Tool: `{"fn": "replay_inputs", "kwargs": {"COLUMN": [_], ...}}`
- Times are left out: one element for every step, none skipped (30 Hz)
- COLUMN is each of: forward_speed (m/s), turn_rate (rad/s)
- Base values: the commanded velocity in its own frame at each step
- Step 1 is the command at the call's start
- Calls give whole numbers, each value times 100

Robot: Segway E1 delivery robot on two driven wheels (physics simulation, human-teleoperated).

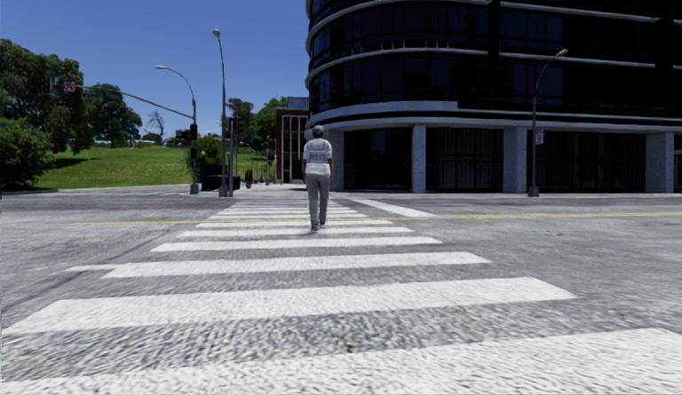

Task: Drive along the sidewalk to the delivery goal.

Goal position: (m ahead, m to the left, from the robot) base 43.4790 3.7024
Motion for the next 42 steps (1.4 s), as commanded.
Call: {"fn": "replay_inputs", "kwargs": {"forward_speed": [131, 131, 131, 131, 131, 131, 131, 131, 131, 131, 131, 131, 131, 131, 131, 131, 131, 131, 131, 131, 131, 131, 131, 131, 131, 131, 131, 131, 131, 131, 131, 131, 134, 140, 140, 141, 142, 140, 140, 139, 139, 139], "turn_rate": [27, 30, 37, 39, 39, 39, 40, 40, 40, 40, 40, 40, 40, 40, 40, 39, 22, 22, 0, 0, 0, 0, 0, 0, 0, 0, 0, 0, 0, 0, 0, 0, 0, 0, 0, 0, 0, 0, 0, 0, 0, 0]}}
